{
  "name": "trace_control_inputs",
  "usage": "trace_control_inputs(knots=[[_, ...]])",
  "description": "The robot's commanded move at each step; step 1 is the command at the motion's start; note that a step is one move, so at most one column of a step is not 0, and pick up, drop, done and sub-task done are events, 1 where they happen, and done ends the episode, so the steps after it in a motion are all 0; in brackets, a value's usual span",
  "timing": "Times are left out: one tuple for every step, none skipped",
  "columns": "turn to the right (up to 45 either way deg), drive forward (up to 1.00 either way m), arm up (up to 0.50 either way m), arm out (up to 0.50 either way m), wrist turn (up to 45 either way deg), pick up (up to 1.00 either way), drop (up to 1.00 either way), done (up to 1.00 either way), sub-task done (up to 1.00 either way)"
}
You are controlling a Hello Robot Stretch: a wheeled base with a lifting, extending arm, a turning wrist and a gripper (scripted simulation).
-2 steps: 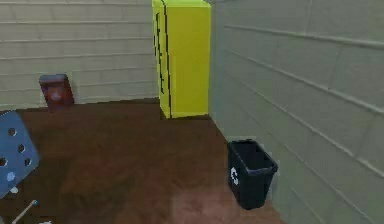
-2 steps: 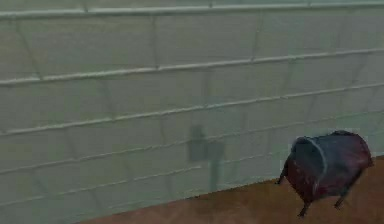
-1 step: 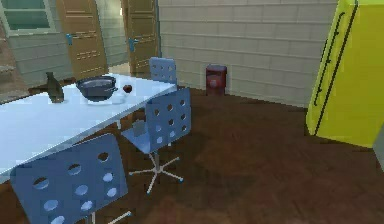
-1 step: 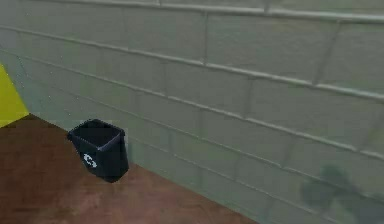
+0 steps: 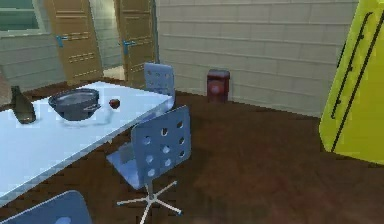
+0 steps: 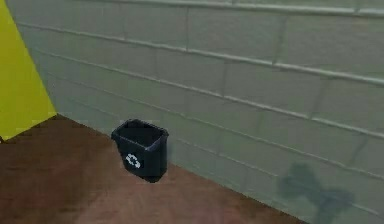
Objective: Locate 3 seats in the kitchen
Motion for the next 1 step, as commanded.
trace_control_inputs(knots=[[-12.0,0.00,0.00,0.00,0.0,0.00,0.00,0.00,0.00]])
